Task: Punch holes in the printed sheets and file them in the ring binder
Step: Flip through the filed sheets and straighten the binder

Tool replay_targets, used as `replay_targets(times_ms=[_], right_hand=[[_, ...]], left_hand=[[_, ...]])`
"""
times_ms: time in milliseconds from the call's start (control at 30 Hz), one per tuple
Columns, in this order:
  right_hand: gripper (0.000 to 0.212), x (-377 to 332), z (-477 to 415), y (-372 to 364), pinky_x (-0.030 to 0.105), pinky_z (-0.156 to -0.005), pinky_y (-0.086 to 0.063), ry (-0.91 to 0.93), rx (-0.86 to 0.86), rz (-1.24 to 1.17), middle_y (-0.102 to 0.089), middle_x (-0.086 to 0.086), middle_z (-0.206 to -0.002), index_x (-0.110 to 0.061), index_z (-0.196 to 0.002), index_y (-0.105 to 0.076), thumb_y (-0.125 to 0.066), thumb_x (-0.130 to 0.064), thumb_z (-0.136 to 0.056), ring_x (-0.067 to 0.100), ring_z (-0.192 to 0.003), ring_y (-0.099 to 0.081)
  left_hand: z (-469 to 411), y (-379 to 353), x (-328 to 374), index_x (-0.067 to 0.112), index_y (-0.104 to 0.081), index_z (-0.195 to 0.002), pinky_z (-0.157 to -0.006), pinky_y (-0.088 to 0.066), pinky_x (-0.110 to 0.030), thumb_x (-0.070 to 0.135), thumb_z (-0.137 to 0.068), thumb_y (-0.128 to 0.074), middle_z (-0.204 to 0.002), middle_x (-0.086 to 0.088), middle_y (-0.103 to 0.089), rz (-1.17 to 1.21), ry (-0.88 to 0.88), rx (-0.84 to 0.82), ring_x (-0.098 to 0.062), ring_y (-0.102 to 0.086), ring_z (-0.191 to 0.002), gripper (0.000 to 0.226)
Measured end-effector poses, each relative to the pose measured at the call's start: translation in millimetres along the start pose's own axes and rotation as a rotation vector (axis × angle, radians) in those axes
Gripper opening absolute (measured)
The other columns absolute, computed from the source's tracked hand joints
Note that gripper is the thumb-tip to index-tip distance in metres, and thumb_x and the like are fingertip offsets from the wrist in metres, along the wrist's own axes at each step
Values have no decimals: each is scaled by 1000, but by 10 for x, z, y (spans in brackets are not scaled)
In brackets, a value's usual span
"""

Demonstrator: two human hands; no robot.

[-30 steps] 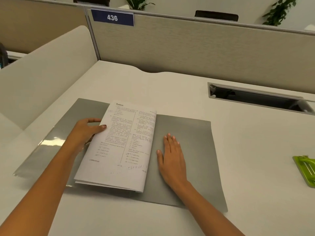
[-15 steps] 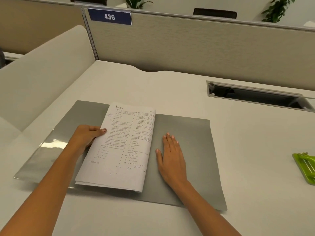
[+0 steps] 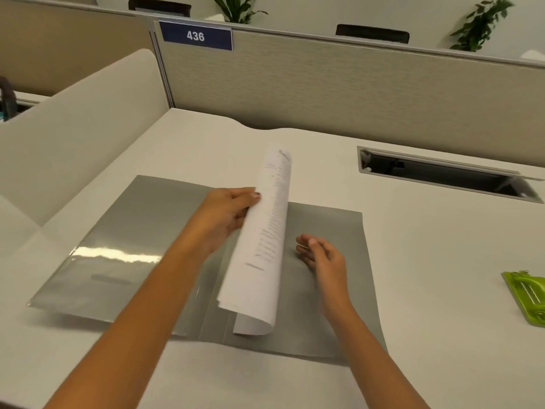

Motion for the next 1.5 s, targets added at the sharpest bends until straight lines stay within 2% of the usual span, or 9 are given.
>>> replay_targets(times_ms=[100,300,467,533,700,833,1000,1133,1500], right_hand=[[27,-79,-29,136,42,-87,-57,-146,41,-183,-72,8,-107,-8,-111,-65,-52,-26,-97,24,-98,-70],[36,-162,3,448,32,-67,-55,-266,20,-223,-68,2,-107,-16,-119,-55,-44,-44,-98,21,-93,-68],[30,-25,-58,706,39,-79,-58,-249,54,147,-69,5,-112,-14,-120,-57,-60,-19,-90,23,-93,-69],[36,39,-86,786,43,-82,-58,-226,95,280,-68,5,-116,-15,-121,-59,-57,-8,-87,22,-93,-69],[43,14,-31,830,21,-80,-48,-116,231,473,-64,6,-123,-11,-132,-50,-53,-1,-90,21,-102,-62],[42,-98,84,621,21,-98,-36,175,376,676,-55,9,-133,-7,-134,-48,-46,3,-93,23,-121,-52],[49,89,183,147,21,-114,-15,352,167,801,-30,1,-155,-13,-147,-33,-42,-17,-100,14,-145,-22],[64,412,172,-49,22,-118,9,315,41,928,-2,-6,-161,-16,-153,-9,-21,-44,-97,8,-148,4],[75,461,161,139,25,-118,10,356,134,1164,-11,3,-161,-11,-153,-14,-8,-53,-91,16,-149,-7]], left_hand=[[-93,-463,-238,2,-66,-111,-65,-57,-20,6,-91,-58,-92,-6,-73,-79,7,-54,-10,-71,-72,22],[-130,-1044,-709,9,-65,-121,-73,-60,-29,10,-90,-60,-103,-10,-73,-274,2,-77,-19,-72,-86,31],[-64,-1215,-992,21,-71,-93,-82,-58,-41,20,-94,-55,-101,-11,-73,-454,-30,-125,-26,-71,-91,16],[-23,-1194,-1020,22,-71,-100,-89,-56,-35,23,-96,-53,-105,-6,-74,-506,-99,-88,-18,-70,-94,19],[140,-878,-1014,20,-65,-120,-98,-41,-13,21,-97,-51,-114,6,-70,-697,-362,42,-1,-60,-108,27],[197,-626,-1179,20,-56,-130,-116,-6,-26,19,-97,-48,-136,10,-52,-1072,-596,67,-8,-35,-136,34],[203,-581,-1312,6,-64,-122,-112,-25,-47,8,-86,-62,-127,-8,-64,-1335,-787,112,-26,-53,-127,36],[194,-638,-1429,3,-59,-127,-106,-34,-47,16,-90,-47,-131,-12,-60,-1384,-791,144,-27,-55,-124,41],[381,-580,-1389,1,-58,-126,-100,-42,-43,4,-83,-62,-128,-15,-62,-1265,-768,124,-29,-60,-117,43]])
Point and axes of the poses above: each hand's wrist, its own z-axis away from the middle knuckle, its own y-axis out of the back of the hand, x = y × z, the point moved 5 cm from there along -z, towards the middle knuckle
